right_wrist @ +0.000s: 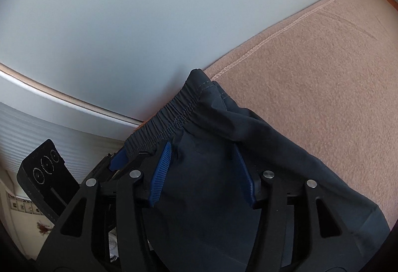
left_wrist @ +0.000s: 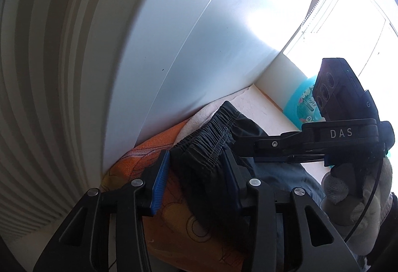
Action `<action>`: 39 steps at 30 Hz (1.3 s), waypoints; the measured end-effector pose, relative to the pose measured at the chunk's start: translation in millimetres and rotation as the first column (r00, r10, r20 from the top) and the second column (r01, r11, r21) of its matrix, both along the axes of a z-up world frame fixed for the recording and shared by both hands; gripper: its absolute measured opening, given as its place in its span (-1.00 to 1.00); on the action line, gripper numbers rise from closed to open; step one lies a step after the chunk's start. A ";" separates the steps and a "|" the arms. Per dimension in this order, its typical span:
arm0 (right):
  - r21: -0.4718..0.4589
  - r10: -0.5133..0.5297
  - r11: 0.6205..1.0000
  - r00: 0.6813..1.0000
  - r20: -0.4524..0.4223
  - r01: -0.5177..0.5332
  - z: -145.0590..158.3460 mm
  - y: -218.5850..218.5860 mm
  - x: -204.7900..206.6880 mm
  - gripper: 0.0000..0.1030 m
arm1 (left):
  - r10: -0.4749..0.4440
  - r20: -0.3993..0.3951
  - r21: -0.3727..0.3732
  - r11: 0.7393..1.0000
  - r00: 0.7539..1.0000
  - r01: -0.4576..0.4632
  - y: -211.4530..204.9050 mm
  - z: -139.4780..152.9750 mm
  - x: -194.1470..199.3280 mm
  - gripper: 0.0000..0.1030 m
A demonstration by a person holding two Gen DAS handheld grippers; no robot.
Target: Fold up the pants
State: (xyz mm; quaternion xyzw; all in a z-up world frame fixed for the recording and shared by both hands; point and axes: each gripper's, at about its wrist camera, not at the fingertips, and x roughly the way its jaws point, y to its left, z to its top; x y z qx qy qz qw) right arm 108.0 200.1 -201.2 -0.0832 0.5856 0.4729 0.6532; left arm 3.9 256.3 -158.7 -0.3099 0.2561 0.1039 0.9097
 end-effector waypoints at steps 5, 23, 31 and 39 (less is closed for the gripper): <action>0.010 -0.014 1.000 0.998 -0.059 0.015 -4.8 8.2 2.7 0.26 | -0.006 0.030 0.036 0.999 1.000 0.005 -3.6 3.5 -7.8 -0.41; -0.120 -0.037 0.992 0.998 0.043 0.042 -19.7 79.6 -27.8 0.04 | -0.044 0.020 0.129 0.991 0.999 0.041 -22.9 5.9 -8.4 -0.44; -0.073 -0.070 0.995 0.997 -0.014 0.068 -17.2 55.9 -15.3 -0.12 | -0.048 0.013 0.074 0.996 0.999 0.047 -16.7 2.7 -4.2 -0.04; -0.068 -0.060 0.996 0.993 -0.106 0.053 -20.4 39.1 13.5 0.11 | -0.138 0.057 0.116 0.985 0.989 0.131 -29.2 8.9 6.3 -0.22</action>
